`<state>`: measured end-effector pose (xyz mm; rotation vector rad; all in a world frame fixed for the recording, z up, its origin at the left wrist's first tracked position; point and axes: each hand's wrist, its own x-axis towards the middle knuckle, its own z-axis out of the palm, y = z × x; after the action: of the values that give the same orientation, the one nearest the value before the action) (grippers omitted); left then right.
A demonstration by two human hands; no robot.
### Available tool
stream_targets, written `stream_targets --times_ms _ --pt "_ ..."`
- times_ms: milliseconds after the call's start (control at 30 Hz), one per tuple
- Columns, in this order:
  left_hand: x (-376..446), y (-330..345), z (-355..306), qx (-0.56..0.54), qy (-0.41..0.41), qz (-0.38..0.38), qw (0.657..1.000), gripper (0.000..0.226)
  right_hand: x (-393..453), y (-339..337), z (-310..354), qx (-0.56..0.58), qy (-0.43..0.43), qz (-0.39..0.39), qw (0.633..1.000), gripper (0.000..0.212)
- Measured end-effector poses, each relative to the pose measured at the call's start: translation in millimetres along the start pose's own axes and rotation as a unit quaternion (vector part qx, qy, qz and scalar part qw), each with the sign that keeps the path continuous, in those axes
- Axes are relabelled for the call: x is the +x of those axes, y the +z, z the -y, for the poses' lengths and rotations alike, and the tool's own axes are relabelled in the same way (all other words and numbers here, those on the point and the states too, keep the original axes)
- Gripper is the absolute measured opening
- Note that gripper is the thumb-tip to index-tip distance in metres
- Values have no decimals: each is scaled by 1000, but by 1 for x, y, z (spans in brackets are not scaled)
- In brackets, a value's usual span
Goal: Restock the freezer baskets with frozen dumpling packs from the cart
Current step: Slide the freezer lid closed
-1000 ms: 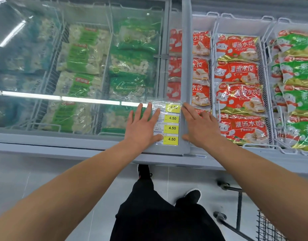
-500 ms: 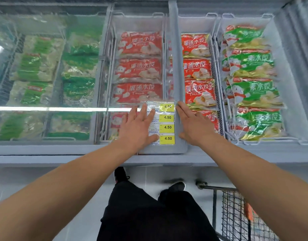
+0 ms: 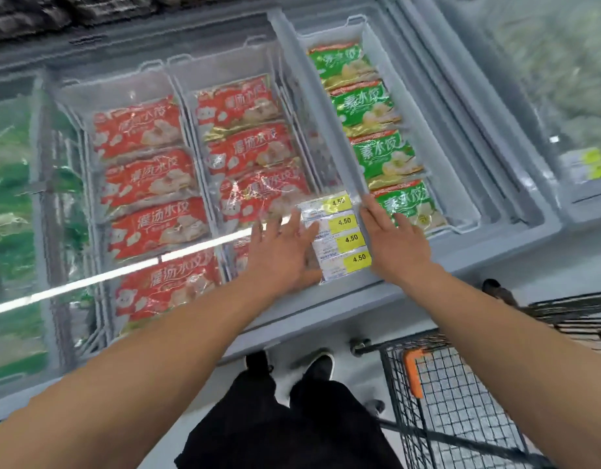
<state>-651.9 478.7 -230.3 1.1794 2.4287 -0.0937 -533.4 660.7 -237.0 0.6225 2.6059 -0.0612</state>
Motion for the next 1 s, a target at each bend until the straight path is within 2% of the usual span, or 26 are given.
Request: stream_targets --times_ms 133,267,367,567,1000 --pt "38 -14 -14 46 95 38 994 96 -8 13 -25 120 127 17 984 75" --pt "61 -22 -24 99 155 60 981 105 -25 33 -22 206 254 23 945 88" --pt "71 -22 -30 85 172 68 979 106 -30 32 -17 204 315 11 927 91" --pt "86 -22 -34 85 197 65 975 102 -26 26 -18 160 341 0 926 86" --pt "120 -29 -89 103 193 73 973 102 -16 22 -77 201 343 10 918 84"
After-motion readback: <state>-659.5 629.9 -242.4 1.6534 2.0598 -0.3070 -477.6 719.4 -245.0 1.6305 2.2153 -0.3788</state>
